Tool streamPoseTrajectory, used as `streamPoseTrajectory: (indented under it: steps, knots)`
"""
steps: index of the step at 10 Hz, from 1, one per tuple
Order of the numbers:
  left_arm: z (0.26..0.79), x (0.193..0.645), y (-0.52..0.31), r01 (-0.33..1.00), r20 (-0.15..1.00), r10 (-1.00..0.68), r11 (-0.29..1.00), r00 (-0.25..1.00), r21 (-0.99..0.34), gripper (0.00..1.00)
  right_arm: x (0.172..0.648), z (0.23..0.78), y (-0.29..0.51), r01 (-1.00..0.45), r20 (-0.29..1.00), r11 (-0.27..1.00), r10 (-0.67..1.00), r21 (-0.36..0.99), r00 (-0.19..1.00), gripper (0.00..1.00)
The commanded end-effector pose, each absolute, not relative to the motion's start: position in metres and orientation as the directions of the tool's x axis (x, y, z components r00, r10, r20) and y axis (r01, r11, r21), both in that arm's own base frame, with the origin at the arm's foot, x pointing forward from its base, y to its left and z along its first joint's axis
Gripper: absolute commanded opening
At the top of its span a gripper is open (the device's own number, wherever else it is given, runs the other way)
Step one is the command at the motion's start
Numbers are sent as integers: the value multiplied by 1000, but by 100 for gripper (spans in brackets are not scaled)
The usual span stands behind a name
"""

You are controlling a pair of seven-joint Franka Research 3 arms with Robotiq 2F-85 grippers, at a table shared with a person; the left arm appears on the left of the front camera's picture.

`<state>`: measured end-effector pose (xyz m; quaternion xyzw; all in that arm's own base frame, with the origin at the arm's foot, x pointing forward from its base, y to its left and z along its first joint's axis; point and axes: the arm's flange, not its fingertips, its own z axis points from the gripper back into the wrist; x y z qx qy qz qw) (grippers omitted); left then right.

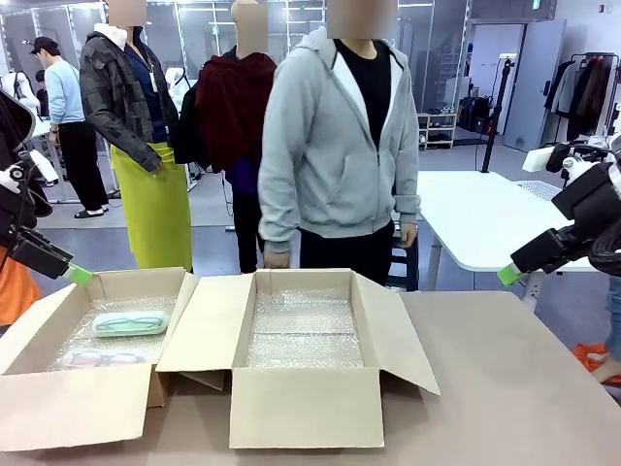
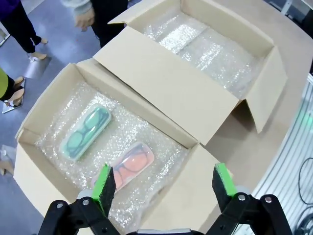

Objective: Pack the glasses set securely to prepare it for shipping.
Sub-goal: Position the Package Box on the left side of the table.

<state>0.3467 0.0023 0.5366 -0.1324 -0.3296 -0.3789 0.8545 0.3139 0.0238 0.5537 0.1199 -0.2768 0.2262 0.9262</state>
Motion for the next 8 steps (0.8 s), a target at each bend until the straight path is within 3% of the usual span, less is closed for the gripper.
streamPoseTrajectory:
  steps: [1,8]
  knots:
    - [539,346,1,726,665,-558,687,497,33,100,313,554,24,-482,567,871,352,93,745,100]
    - [539,346,1,726,665,-558,687,497,33,100,313,554,24,-482,567,871,352,93,745,100]
